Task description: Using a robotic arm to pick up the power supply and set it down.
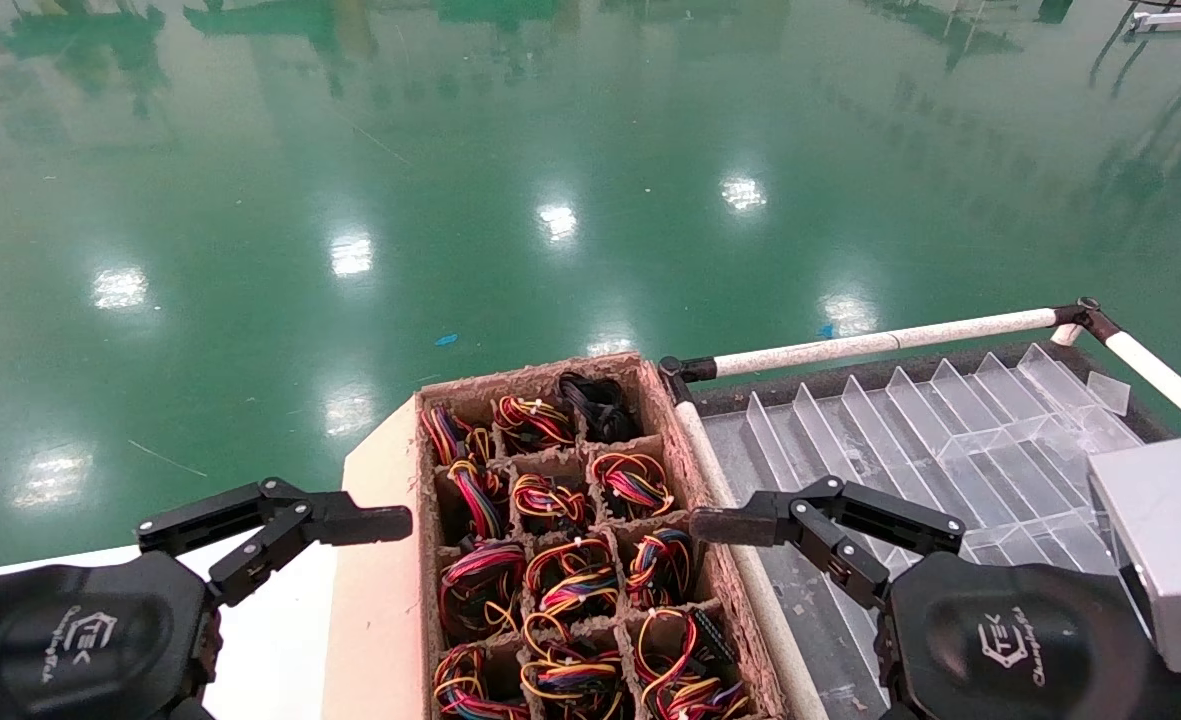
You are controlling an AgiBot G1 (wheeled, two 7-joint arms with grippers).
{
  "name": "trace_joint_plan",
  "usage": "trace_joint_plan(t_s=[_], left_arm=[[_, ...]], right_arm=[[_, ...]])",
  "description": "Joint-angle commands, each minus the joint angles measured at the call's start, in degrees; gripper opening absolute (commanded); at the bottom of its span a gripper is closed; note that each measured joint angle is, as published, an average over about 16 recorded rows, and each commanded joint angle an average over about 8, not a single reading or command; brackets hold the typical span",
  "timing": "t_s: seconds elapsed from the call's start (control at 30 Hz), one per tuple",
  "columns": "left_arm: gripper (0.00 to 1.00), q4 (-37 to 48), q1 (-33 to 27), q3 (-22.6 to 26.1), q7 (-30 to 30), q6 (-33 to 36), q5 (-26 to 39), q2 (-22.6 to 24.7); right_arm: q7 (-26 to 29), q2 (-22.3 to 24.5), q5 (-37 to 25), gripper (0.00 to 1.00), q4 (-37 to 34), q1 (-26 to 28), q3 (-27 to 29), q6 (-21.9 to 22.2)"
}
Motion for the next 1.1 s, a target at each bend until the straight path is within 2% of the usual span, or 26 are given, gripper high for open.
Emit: trace_joint_plan(t_s=[0.03,1.1], left_arm=[[1.00,0.0,0.0,0.0,0.0,0.0,0.0,0.0],[1.00,0.0,0.0,0.0,0.0,0.0,0.0,0.0]], right_arm=[[0.0,0.0,0.0,1.00,0.0,0.0,0.0,0.0],[0.0,0.0,0.0,1.00,0.0,0.0,0.0,0.0]])
